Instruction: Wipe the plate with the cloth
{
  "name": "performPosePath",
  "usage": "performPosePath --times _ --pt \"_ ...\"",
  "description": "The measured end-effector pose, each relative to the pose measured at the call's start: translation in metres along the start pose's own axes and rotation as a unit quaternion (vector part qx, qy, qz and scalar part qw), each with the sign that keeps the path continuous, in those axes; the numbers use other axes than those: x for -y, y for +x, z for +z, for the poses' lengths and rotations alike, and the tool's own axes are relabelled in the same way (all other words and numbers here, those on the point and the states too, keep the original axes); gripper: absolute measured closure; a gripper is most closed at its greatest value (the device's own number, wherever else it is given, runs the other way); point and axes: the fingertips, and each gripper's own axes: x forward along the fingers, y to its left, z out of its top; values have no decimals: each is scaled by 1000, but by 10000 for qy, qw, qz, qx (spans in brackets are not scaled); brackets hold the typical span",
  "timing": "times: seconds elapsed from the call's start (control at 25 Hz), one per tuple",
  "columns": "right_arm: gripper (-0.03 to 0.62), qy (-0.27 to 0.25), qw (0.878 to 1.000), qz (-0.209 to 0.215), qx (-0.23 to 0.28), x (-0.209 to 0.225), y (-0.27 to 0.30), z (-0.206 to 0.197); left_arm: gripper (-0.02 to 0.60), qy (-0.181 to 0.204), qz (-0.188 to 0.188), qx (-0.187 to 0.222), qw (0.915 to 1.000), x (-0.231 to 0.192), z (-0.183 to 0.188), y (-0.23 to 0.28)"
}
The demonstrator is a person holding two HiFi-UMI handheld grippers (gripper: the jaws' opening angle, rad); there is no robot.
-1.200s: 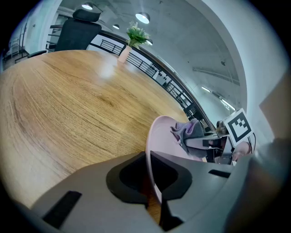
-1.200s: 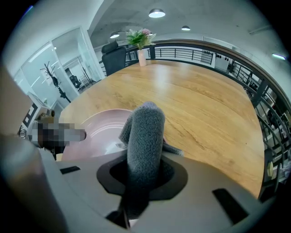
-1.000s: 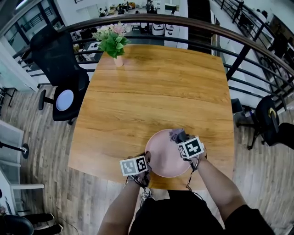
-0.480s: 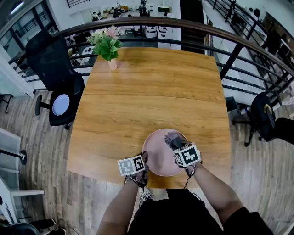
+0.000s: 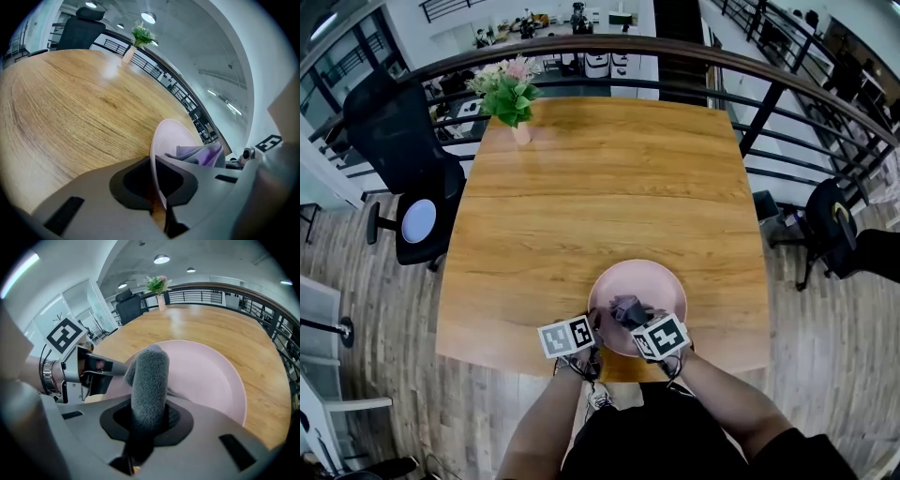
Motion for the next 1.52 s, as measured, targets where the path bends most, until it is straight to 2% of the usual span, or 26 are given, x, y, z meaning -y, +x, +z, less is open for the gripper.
performPosePath --times 0.2,0.48,0.84,1.2,1.52 --pt "522 -24 9990 426 -143 -34 9 -7 549 -32 -34 -28 10000 0 0 1" --pt "522 -173 9971 654 -351 -53 17 -18 549 -61 -54 -37 10000 0 0 1" --pt "522 -323 9974 378 -518 -30 13 -22 549 -64 -91 -49 9999 -1 1 0" --pt "522 -197 9985 -34 -504 18 0 -21 549 -71 -99 -62 9999 -1 1 0" --pt "522 -340 9964 -496 -590 60 -6 -16 549 -72 -98 -62 9999 -2 1 1"
